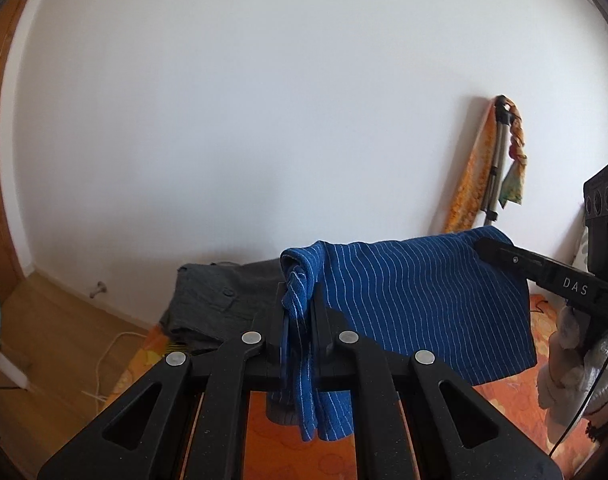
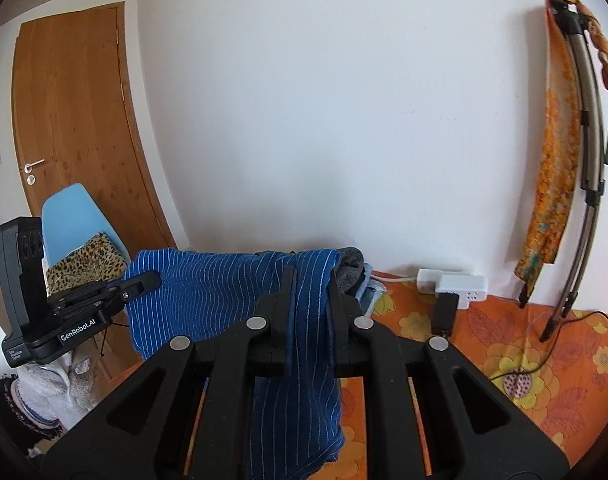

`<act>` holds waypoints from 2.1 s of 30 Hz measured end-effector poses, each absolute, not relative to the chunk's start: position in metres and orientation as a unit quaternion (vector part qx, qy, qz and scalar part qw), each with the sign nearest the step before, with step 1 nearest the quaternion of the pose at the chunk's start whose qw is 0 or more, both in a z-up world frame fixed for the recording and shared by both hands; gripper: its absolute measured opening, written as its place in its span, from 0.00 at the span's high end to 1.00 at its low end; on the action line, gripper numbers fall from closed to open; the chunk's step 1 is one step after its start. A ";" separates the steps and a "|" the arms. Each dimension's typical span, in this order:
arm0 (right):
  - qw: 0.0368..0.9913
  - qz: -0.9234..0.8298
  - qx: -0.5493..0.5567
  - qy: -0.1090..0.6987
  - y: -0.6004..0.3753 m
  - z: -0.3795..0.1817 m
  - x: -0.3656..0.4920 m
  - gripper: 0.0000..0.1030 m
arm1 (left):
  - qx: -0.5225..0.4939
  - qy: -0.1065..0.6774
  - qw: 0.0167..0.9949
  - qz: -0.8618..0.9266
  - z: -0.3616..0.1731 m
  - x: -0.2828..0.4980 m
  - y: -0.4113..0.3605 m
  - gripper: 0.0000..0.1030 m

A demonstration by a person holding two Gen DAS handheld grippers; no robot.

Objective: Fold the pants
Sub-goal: 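Carry the folded briefs with both tools to the clothes stack by the wall, then lower the briefs onto the clothes stack and open both tools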

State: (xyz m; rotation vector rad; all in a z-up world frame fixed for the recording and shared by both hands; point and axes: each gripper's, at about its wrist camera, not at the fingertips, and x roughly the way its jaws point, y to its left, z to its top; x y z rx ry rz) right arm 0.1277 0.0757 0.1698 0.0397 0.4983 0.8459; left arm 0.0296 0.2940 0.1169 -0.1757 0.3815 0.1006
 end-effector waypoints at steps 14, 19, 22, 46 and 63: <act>0.868 0.413 0.032 0.273 0.200 0.128 0.217 0.88 | -0.112 0.208 0.967 0.100 0.084 0.096 0.388 0.93; 0.860 0.409 0.036 0.302 0.235 0.097 0.254 0.88 | -0.123 0.234 0.958 0.108 0.059 0.132 0.415 0.93; 0.855 0.402 0.052 0.324 0.251 0.077 0.276 0.88 | -0.124 0.254 0.952 0.115 0.039 0.159 0.428 0.93; 0.859 0.349 0.000 0.375 0.262 0.043 0.318 0.68 | -0.163 0.315 0.921 0.159 0.000 0.205 0.463 0.73; 0.844 0.354 -0.049 0.401 0.210 0.052 0.266 0.67 | -0.178 0.328 0.909 0.188 0.007 0.140 0.460 0.73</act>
